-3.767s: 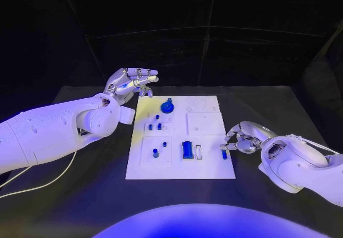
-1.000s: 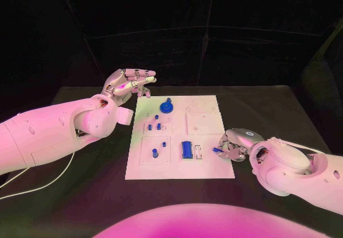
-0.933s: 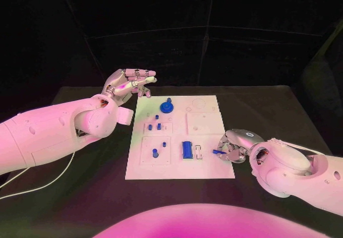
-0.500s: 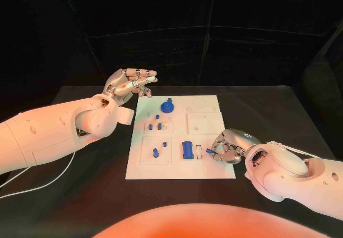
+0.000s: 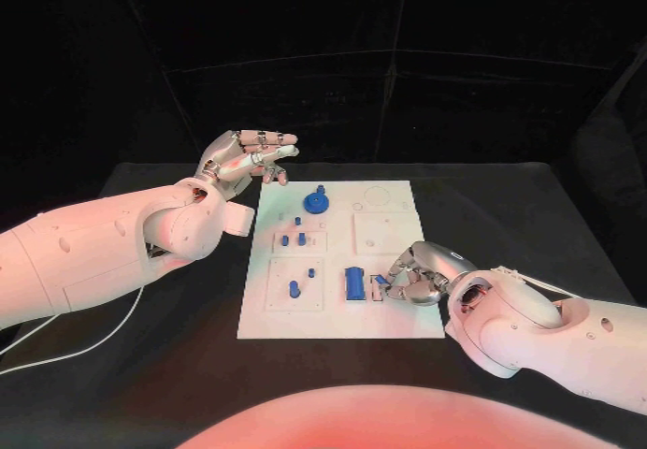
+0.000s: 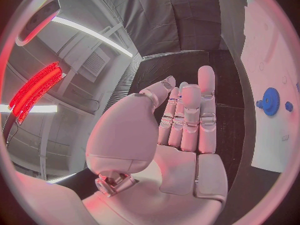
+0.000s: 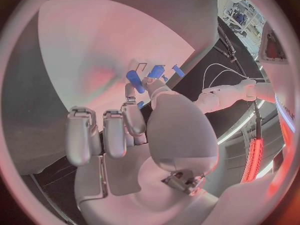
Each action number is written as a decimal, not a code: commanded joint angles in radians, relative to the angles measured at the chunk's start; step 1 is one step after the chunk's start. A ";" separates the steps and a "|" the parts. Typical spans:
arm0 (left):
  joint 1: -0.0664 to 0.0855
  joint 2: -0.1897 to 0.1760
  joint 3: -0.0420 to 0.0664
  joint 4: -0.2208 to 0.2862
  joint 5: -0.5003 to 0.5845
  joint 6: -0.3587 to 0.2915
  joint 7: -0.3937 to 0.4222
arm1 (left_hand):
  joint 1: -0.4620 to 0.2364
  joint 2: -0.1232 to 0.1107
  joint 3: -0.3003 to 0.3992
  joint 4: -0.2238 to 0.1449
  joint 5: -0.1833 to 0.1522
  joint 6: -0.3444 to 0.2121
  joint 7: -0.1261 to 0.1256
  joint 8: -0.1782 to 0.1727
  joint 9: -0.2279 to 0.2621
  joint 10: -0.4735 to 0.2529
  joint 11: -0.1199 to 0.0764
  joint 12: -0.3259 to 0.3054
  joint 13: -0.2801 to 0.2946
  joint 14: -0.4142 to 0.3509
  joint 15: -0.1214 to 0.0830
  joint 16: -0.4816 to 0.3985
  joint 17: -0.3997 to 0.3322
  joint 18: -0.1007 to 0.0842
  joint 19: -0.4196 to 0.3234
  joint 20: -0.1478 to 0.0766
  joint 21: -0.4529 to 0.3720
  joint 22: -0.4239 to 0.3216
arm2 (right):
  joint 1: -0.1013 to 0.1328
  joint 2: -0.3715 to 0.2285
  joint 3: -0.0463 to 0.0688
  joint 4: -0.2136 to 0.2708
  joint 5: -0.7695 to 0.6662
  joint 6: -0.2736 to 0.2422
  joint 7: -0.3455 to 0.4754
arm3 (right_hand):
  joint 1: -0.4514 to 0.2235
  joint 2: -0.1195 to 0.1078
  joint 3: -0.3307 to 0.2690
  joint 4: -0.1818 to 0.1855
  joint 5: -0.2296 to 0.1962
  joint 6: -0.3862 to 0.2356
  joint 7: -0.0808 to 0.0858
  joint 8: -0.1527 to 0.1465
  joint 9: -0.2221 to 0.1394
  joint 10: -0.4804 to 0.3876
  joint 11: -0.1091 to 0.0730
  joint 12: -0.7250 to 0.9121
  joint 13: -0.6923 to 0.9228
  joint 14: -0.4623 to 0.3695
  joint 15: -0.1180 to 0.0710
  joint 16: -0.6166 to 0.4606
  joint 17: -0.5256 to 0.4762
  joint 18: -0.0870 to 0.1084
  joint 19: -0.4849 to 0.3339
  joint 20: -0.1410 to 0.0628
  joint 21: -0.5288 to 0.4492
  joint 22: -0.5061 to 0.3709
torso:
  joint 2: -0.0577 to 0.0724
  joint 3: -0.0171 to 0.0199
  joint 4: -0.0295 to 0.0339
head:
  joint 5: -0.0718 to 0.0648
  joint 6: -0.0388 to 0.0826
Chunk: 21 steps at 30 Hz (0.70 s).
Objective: Assemble the parts on the task board
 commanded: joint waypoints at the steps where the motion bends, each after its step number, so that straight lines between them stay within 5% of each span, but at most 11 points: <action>1: 0.002 0.001 0.001 0.003 0.002 0.012 0.002 | 0.004 0.007 -0.005 0.001 -0.002 0.000 -0.003 0.004 0.000 -0.006 -0.004 0.004 -0.001 -0.006 0.001 -0.004 -0.001 0.014 0.002 0.001 -0.004 -0.001 | 0.001 0.011 0.000 -0.014 0.053 0.018 -0.006 | -0.016 0.005 -0.005 0.008 0.005 0.010 -0.002 0.006 0.005 0.008 -0.003 0.006 0.007 0.076 -0.004 0.007 0.074 -0.014 0.016 -0.007 0.002 0.156 | 0.000 -0.0001 0.0007 | 0.000 0.000; 21: 0.002 0.002 0.001 0.002 0.002 0.015 -0.002 | 0.004 0.007 -0.005 0.001 -0.002 0.000 -0.003 0.004 0.000 -0.006 -0.004 0.004 -0.001 -0.006 0.001 -0.004 -0.001 0.014 0.002 0.001 -0.004 -0.001 | 0.002 0.060 0.001 -0.058 0.045 0.080 -0.014 | -0.042 0.022 -0.032 0.029 -0.018 0.037 -0.020 0.032 0.038 0.008 -0.017 -0.020 -0.010 0.077 -0.016 0.010 0.080 -0.014 0.017 -0.017 0.003 0.158 | 0.000 0.0008 0.0001 | 0.004 -0.004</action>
